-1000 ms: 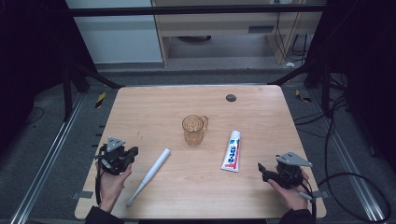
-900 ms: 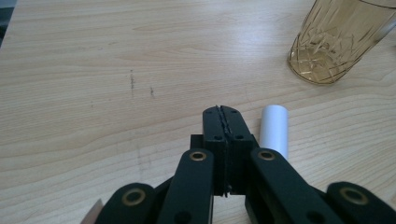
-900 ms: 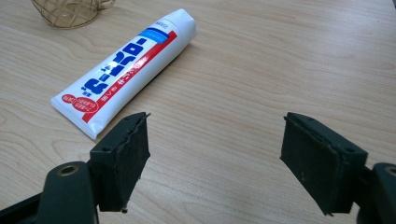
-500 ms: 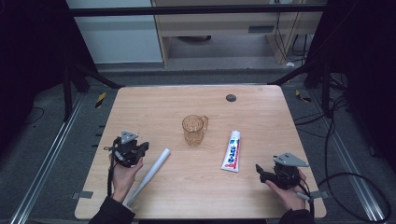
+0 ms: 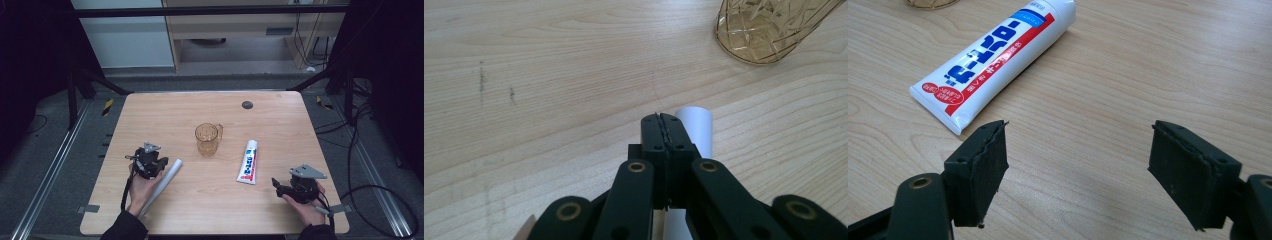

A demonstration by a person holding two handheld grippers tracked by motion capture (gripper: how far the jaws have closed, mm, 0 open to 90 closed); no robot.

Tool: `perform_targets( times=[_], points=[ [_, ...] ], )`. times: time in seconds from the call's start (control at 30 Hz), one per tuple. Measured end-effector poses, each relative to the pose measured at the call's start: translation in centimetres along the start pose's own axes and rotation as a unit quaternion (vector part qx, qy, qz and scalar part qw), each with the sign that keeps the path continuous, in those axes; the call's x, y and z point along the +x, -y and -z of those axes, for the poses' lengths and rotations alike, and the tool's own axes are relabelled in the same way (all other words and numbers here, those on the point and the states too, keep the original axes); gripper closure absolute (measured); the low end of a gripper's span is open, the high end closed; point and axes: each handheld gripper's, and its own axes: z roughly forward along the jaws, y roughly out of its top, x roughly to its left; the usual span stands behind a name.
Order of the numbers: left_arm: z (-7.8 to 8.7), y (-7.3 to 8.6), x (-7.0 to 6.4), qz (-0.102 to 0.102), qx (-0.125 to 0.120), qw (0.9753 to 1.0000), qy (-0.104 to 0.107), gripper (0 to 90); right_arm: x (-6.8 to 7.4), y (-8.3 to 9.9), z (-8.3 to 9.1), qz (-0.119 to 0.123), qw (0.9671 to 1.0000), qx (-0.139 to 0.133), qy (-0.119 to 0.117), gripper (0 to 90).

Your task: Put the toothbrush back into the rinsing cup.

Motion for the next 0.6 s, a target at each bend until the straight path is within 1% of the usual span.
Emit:
perform_targets(
  times=[0.03,0.07,0.17,0.37,0.6],
  points=[
    [-0.2,0.1,0.0,0.003,0.003,1.0000,0.002,90.0,0.0,0.0,0.0,0.000,1.0000,-0.001,0.001,23.2],
    [-0.4,0.2,0.0,0.000,0.009,1.0000,0.002,90.0,0.0,0.0,0.0,0.000,1.0000,-0.001,0.001,23.2],
    [-0.8,0.4,-0.1,-0.001,0.014,0.9999,0.006,90.0,0.0,0.0,0.0,0.001,1.0000,0.000,0.000,23.2],
    [-1.2,0.5,-0.3,-0.001,0.018,0.9997,0.013,90.0,-0.1,0.1,-0.1,-0.001,1.0000,0.003,-0.002,23.3],
    [-1.2,0.5,-0.5,-0.005,0.019,0.9996,0.021,90.0,0.0,0.1,-0.2,0.004,1.0000,0.006,-0.002,23.3]
  ],
)
